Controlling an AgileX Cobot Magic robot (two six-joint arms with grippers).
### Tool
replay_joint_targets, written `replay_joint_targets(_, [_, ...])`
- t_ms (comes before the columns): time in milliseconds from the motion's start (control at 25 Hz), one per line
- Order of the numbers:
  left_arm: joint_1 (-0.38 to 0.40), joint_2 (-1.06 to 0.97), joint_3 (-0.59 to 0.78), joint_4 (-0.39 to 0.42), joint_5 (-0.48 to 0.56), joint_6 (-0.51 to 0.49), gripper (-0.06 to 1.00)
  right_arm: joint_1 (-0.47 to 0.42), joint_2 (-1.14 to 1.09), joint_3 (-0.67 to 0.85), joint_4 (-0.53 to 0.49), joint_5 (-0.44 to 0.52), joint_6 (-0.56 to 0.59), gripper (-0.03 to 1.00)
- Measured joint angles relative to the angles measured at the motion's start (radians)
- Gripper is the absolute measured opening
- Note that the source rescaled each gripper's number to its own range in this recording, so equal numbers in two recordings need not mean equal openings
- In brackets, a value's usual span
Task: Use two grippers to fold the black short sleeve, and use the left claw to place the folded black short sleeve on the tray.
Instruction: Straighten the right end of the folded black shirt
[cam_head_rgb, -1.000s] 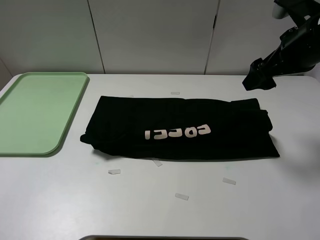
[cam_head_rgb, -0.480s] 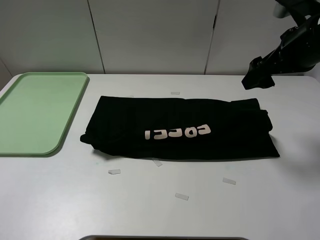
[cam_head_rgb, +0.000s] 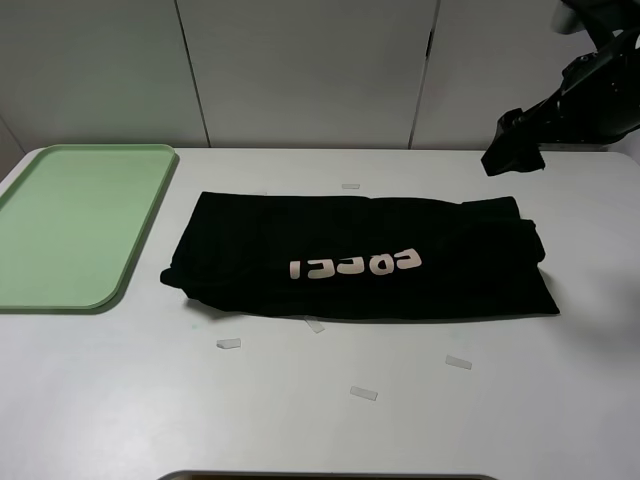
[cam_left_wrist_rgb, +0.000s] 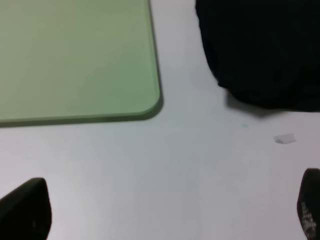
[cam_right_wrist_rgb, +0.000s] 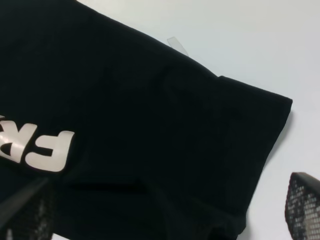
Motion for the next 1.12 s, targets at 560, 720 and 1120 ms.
replay_joint_targets(560, [0.005, 0.0, 0.0, 0.0, 0.0, 0.0, 0.98, 0.0, 0.0, 0.0, 0.068, 0.016, 0.075, 1.0])
replay_joint_targets(720, [0.005, 0.0, 0.0, 0.0, 0.0, 0.0, 0.98, 0.0, 0.02, 0.0, 0.068, 0.025, 0.11, 1.0])
replay_joint_targets(1120, [0.006, 0.0, 0.0, 0.0, 0.0, 0.0, 0.98, 0.0, 0.256, -0.039, -0.041, -0.062, 0.244, 1.0])
